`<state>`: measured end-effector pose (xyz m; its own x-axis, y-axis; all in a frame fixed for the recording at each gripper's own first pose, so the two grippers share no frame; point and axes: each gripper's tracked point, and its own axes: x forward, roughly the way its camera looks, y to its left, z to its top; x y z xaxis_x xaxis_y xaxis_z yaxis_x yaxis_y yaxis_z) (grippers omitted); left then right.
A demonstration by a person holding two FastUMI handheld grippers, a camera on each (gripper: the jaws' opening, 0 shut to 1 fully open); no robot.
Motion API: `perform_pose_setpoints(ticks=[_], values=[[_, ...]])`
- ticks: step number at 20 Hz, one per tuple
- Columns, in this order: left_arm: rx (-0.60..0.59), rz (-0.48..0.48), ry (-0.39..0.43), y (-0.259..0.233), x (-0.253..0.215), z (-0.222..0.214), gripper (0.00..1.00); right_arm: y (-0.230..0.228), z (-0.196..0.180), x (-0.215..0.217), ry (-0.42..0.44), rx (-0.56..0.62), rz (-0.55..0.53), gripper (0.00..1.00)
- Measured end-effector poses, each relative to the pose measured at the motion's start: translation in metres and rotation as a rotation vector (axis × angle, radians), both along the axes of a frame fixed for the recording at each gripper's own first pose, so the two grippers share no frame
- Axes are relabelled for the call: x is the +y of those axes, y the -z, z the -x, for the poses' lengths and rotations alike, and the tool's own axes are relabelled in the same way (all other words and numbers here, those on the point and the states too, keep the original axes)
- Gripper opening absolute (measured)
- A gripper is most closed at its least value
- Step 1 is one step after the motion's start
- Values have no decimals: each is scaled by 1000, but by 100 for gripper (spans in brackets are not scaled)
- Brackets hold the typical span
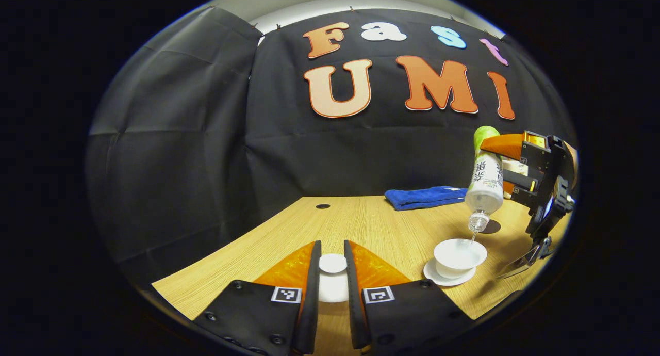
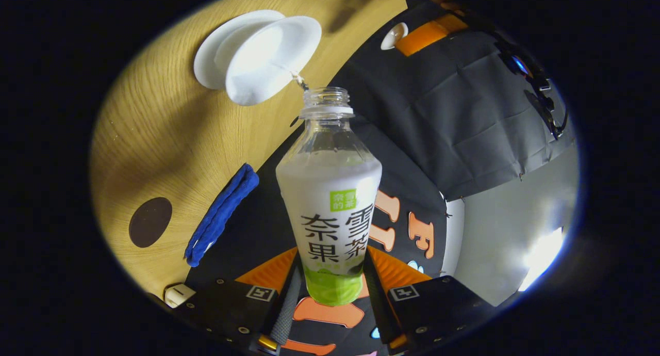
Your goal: Open the teacup lid with one hand, grasp the water bottle and pour water into the teacup with the other hand; after pouring, place the water bottle on the coaster and then close the teacup lid.
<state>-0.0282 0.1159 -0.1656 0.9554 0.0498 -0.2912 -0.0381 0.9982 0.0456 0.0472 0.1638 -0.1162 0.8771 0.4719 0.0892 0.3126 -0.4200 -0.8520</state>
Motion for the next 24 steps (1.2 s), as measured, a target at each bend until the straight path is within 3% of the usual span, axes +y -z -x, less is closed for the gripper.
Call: perform_pose_setpoints(ticks=[4,8,11,16,24], values=[[-2,-5,3,0,-2,-1,29,17,-3,-8,46,104,-97,66],[-14,12,12,-5,-8,-2,29,51,3,-15,106,338,-313,66],[-25,11,15,-10,-10,-3,29,56,9,-20,139,425,-462,66],[-42,22,28,-17,-19,-4,30,67,4,-22,224,698,-860,66],[-80,46,74,-32,-41,-8,26,53,-30,-61,321,766,-1359,66]])
